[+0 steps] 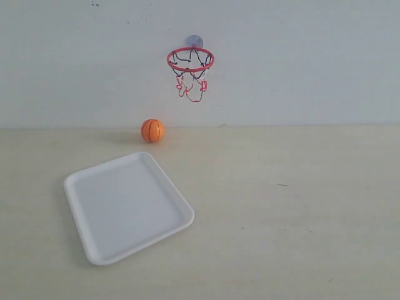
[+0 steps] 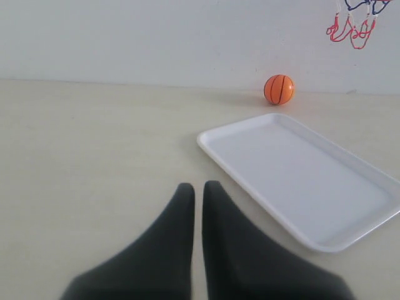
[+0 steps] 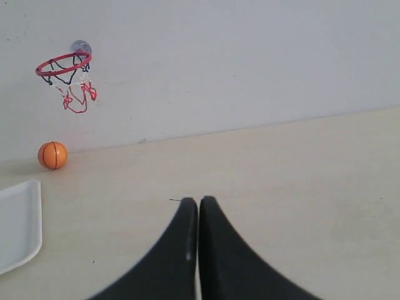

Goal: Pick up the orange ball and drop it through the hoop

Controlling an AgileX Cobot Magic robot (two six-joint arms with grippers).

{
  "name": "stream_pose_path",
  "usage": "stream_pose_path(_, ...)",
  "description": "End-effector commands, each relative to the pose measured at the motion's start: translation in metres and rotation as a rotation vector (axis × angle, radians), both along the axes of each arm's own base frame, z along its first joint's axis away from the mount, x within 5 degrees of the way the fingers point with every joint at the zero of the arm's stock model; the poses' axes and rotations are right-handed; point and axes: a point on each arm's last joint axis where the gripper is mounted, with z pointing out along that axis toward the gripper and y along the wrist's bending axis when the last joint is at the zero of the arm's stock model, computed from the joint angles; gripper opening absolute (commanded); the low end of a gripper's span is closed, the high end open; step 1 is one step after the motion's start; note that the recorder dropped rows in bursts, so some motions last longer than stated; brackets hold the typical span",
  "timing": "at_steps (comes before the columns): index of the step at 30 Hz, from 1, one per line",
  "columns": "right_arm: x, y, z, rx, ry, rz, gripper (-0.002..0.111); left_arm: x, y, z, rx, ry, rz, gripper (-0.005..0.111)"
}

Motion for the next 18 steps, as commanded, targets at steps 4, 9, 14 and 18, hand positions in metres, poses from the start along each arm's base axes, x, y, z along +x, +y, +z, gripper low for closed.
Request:
stream_pose_path(4, -0.002, 0.002, -0.012, -0.138, 0.116, 0.041, 0.0, 0.0, 0.0, -0.001, -0.006, -0.001, 0.003, 0.004)
stream_pose_path(9, -0.004, 0.002, -0.017, -0.158, 0.164, 0.055, 0.0, 0.0, 0.0, -0.001, -0.006, -0.001, 0.003, 0.004)
stream_pose_path(14, -0.004, 0.002, -0.017, -0.176, 0.158, 0.056, 0.0, 0.0, 0.0, -0.001, -0.006, -0.001, 0.003, 0.004)
stream_pose_path(18, -0.004, 0.002, -0.017, -0.171, 0.159, 0.055, 0.0, 0.0, 0.0, -0.001, -0.006, -0.001, 0.003, 0.004)
